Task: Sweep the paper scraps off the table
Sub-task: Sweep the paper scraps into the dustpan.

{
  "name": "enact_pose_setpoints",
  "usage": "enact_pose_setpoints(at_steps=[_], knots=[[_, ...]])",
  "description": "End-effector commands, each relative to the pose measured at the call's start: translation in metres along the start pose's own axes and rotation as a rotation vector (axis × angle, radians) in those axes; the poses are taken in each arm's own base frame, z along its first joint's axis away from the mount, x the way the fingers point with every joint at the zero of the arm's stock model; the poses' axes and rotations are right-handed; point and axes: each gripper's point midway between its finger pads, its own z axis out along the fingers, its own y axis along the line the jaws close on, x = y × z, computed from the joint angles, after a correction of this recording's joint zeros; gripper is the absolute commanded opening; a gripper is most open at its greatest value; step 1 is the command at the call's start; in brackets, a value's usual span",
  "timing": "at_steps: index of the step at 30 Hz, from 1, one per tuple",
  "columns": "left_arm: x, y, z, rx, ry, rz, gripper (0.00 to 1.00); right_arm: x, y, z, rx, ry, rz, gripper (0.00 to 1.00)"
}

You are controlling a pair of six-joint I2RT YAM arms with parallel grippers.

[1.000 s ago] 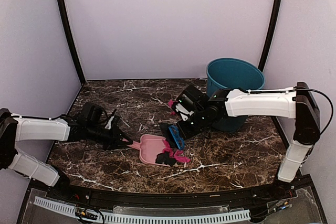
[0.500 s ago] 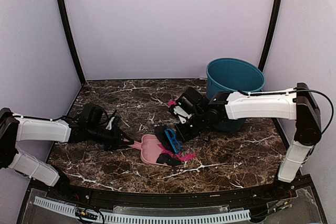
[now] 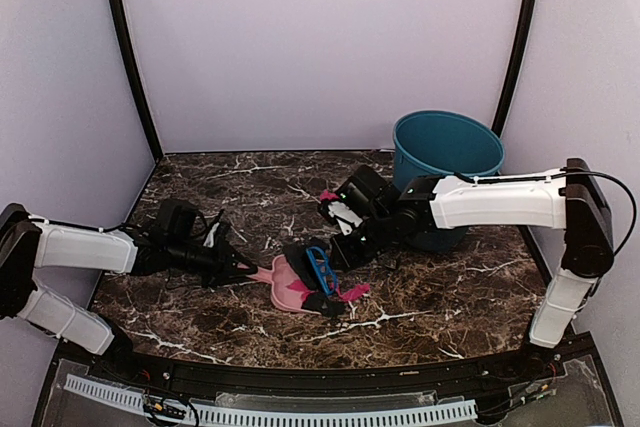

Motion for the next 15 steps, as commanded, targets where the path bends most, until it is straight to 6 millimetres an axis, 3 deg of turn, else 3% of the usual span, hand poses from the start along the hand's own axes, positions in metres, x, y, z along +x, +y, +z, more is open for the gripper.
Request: enact_pose_setpoints(at_steps=[1, 15], knots=[[0.001, -0.001, 0.001, 0.019, -0.006, -0.016, 0.0, -0.011, 0.015, -0.013, -0.045, -0.044, -0.009, 0.0], [-0.004, -0.031, -0.006, 0.149, -0.027, 0.004, 0.0, -0.033, 0.015, -0.039, -0.002, -0.11, -0.013, 0.0]])
